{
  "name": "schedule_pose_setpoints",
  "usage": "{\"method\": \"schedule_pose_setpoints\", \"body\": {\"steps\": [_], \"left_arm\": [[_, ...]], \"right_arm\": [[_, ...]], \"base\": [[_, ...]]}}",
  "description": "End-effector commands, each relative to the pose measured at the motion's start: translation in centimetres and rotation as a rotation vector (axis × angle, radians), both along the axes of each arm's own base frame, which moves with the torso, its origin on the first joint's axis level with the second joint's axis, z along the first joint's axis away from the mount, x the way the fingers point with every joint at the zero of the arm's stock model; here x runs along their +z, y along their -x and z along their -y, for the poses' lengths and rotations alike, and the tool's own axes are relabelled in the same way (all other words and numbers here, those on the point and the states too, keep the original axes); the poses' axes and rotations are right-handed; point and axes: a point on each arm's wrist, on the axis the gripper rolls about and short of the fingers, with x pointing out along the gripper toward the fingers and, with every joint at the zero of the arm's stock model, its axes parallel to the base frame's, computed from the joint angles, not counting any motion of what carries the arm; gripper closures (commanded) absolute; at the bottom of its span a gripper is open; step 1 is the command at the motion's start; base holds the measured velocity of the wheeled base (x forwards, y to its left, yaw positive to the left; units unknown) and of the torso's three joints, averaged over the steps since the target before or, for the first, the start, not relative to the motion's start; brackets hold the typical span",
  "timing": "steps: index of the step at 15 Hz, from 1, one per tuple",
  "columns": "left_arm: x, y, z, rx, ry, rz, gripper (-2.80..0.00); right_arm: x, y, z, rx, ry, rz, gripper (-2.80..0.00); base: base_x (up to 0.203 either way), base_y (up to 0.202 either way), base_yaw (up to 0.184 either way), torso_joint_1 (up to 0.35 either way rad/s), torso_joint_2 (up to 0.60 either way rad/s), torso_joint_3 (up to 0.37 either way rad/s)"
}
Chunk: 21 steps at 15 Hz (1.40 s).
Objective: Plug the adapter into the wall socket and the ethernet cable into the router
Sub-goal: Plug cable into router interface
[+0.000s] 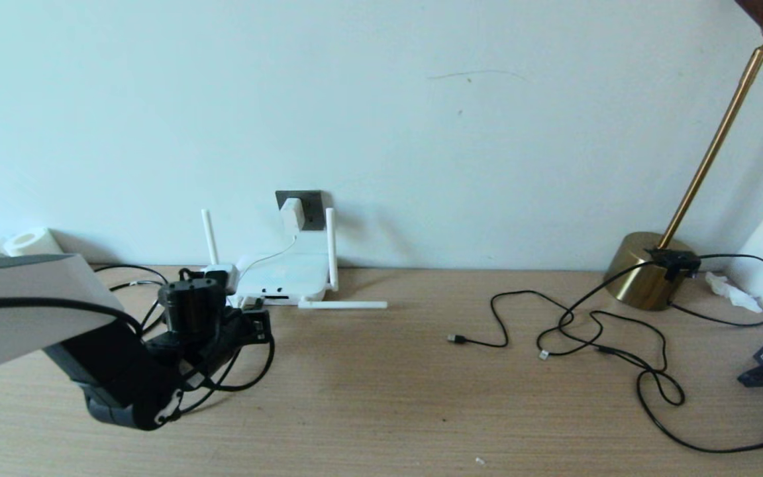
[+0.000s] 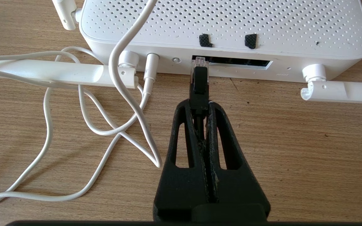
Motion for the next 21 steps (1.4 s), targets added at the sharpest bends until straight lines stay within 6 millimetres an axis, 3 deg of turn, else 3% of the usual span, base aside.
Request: {"method": "schedule_pose_setpoints", "body": {"steps": [1,21], "left_arm": [[0.03,-0.03,0.0,0.002,0.001,0.005,0.0],[0.01,-0.29,0.22,-0.002,0.0,0.011,0.0]], "right_arm": [[0.01,-0.01,0.0,0.001,0.001,-0.001,0.0],[0.01,-0.01,0.0,0.002,0.002,-0.001,0.0]], "base": [[0.0,0.0,0.0,0.0,0.0,0.0],[0.0,0.0,0.0,0.0,0.0,0.0]]}}
